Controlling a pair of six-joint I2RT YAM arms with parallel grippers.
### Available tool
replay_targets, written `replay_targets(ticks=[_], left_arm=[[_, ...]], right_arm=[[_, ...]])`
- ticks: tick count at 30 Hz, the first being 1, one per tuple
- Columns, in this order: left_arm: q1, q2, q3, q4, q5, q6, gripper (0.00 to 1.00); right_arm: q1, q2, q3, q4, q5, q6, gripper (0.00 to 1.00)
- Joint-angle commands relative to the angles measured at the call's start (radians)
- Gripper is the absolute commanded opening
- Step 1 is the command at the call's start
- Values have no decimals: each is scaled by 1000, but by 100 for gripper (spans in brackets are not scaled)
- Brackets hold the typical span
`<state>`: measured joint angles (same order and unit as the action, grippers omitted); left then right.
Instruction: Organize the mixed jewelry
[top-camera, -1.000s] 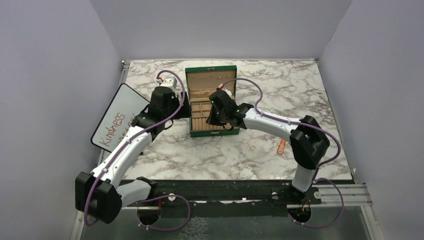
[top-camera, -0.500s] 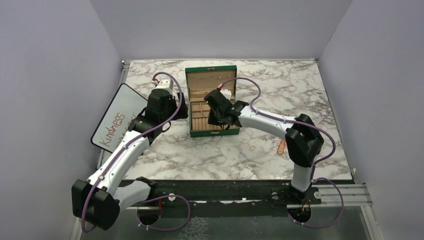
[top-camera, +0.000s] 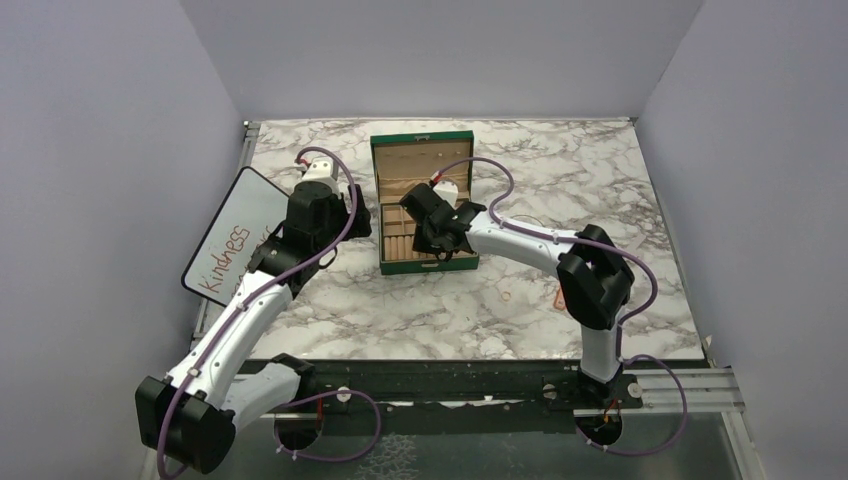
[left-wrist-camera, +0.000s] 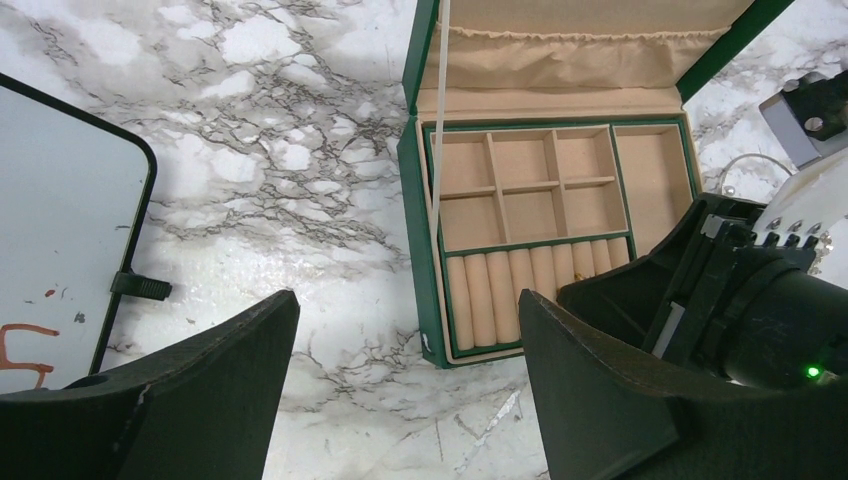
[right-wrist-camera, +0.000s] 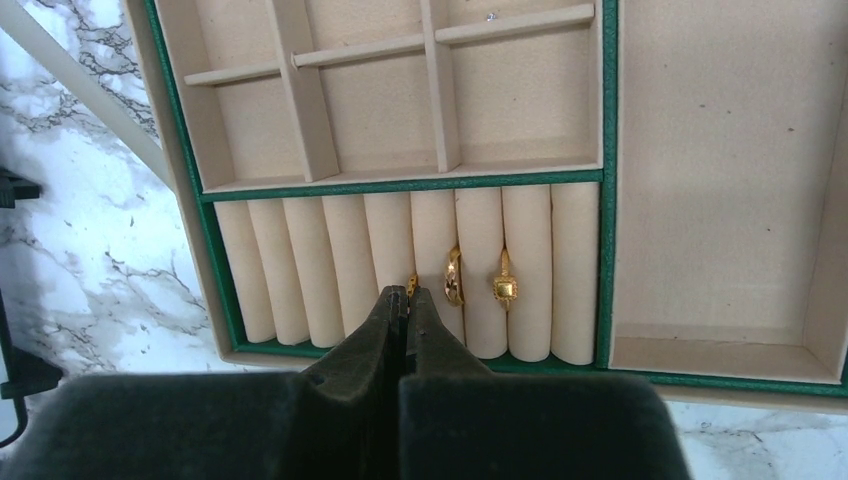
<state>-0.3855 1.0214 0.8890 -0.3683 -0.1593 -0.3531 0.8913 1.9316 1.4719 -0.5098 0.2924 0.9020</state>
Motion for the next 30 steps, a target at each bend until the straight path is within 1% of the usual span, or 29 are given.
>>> replay_targets(ticks=[1, 10, 14, 20, 25, 30], left_arm=[[4, -42, -17, 23, -45, 13, 82], [4, -38, -21, 26, -40, 14, 82], [4, -36, -21, 28, -39, 14, 82], [4, -32, -22, 31, -34, 13, 82], [4, -30, -25, 35, -32, 11, 82], [4, -26, -27, 37, -31, 11, 82]], right_arm=[[13, 39, 45, -37, 64, 32, 1], [14, 46, 62, -14, 90, 12, 1], [14, 15, 45, 2, 94, 10, 0], [13, -40, -10, 72, 95, -4, 1], [12, -23, -6, 71, 105, -4, 1], [13, 24, 14, 65, 78, -3, 1]])
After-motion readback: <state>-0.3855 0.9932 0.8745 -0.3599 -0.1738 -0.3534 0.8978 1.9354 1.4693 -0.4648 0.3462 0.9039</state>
